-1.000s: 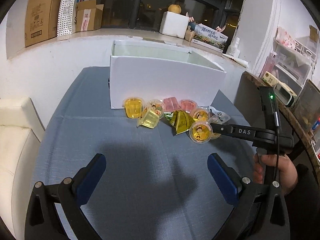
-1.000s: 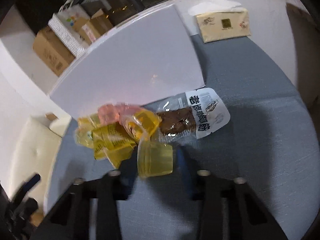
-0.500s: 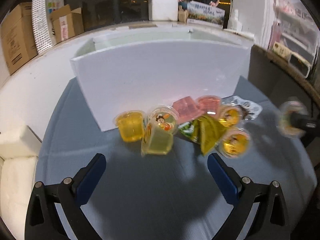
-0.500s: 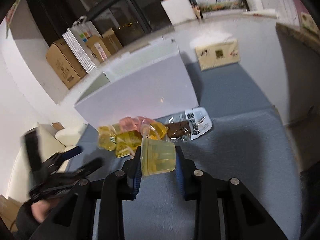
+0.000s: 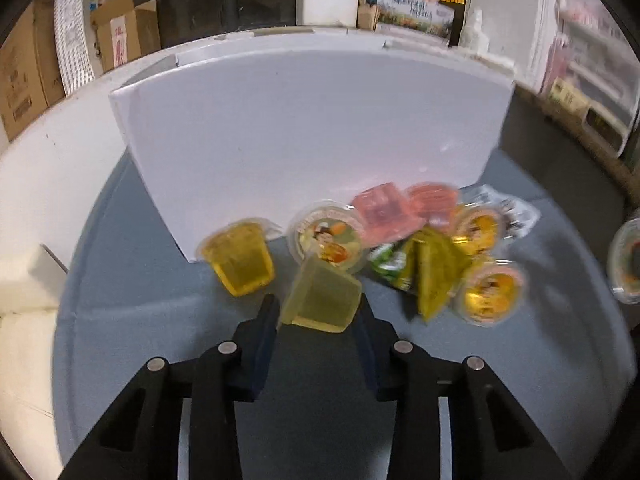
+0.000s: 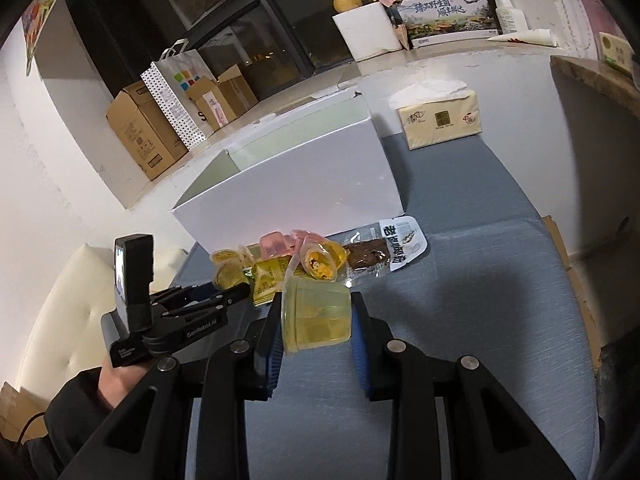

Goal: Organize snacks
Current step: 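Carry yellow jelly cups into the white box with both grippers and release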

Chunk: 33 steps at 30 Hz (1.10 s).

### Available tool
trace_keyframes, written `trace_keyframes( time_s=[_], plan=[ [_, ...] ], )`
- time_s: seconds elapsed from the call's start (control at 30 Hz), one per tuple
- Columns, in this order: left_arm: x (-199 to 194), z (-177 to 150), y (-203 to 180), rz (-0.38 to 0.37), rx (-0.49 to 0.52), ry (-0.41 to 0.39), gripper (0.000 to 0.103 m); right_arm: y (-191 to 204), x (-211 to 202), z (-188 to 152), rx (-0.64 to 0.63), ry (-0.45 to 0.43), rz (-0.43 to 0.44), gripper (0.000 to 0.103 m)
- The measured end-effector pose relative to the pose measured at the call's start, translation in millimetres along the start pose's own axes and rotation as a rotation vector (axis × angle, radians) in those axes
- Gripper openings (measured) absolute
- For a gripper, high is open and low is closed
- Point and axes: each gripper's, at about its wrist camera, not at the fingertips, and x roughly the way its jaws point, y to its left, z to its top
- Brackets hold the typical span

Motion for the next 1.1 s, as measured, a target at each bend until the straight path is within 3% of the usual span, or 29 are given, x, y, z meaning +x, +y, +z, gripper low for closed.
trace_keyframes(
  time_s=[0.17, 0.27, 0.37, 0.57, 0.67, 0.9, 1.0, 1.1],
  plan=[
    [-46.9, -20.4, 7.1, -0.108, -0.130, -0.078, 0.033, 9.1, -3.7, -0.3, -0.026, -0.007, 0.011, 0.032],
    [-67.0, -32.6, 7.9, -0.135, -0.158, -0.107, 0.033, 15.8, -2.7, 1.2, -0.046, -0.003, 0.017, 0.032],
    [-65.2, -37.4, 11.4, -0.116, -0.161, -0.083, 0.032, 19.3, 0.8, 0.2, -0.059, 0.006, 0.008, 0.032],
    [-84.9, -35.8, 9.4, -0.116, -0.140, -0.136, 0.032, 23.2, -1.1, 1.6, -0.070, 0.003, 0.018, 0.032],
    [-92.4, -14.1, 7.7, -0.131, -0.137, -0.178, 0.032, 28.2, -2.9, 14.3, -0.084, -0.012, 0.033, 0.032],
    [-108.4, 82.3, 12.5, -0.104, -0.108, -0.305, 0.032, 59.6, 9.4, 102.8, -0.168, -0.088, 0.070, 0.032],
    [-93.5, 125.1, 23.4, -0.079, -0.106, -0.310, 0.032, 66.0, 33.4, 142.4, -0.184, -0.089, 0.028, 0.032],
    [-65.7, 154.2, 35.7, -0.058, -0.125, -0.259, 0.033, 60.4, 69.5, 172.6, -0.164, -0.021, -0.008, 0.032]
  ],
)
